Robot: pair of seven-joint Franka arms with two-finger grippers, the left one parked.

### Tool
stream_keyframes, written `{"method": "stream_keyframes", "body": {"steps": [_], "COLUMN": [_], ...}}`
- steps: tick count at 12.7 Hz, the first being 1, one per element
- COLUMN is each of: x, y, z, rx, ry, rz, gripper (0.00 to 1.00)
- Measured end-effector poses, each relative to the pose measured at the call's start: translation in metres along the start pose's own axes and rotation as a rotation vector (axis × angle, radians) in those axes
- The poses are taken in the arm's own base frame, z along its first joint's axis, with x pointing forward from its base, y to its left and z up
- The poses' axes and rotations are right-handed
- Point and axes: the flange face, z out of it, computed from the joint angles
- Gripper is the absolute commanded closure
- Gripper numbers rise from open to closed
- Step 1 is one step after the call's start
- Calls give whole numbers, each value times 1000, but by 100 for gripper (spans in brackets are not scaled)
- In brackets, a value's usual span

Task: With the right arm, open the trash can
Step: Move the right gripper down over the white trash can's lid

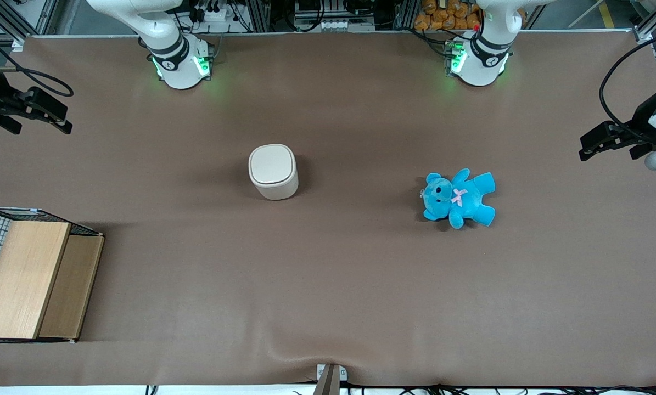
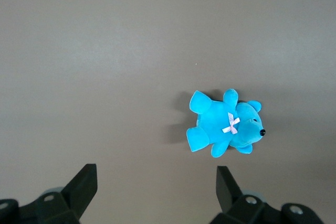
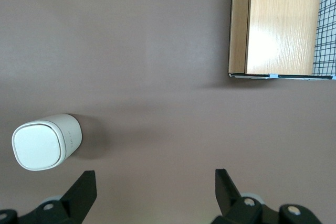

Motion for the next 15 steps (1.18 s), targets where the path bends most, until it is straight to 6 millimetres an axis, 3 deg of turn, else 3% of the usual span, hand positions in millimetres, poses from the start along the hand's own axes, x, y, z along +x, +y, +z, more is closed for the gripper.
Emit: {"method": "stream_keyframes", "body": {"steps": [5,7,8,10,11,12,13,14,15], "x": [-1,-1,-1,-2,-6,-14,-25,-36,-49], "y": [4,-3,-18,-73,-107,-142,-173,-199,-218], "z": [0,9,20,58,82,106,130,153,176], "rx": [-1,12,22,17,10,3,-3,-8,-14], "ry": [0,-18,-29,-42,-47,-48,-48,-48,-50], "rz": [7,-4,-27,-37,-22,-17,-25,-39,-60], "gripper": [0,0,0,0,16,39,53,72,82]}}
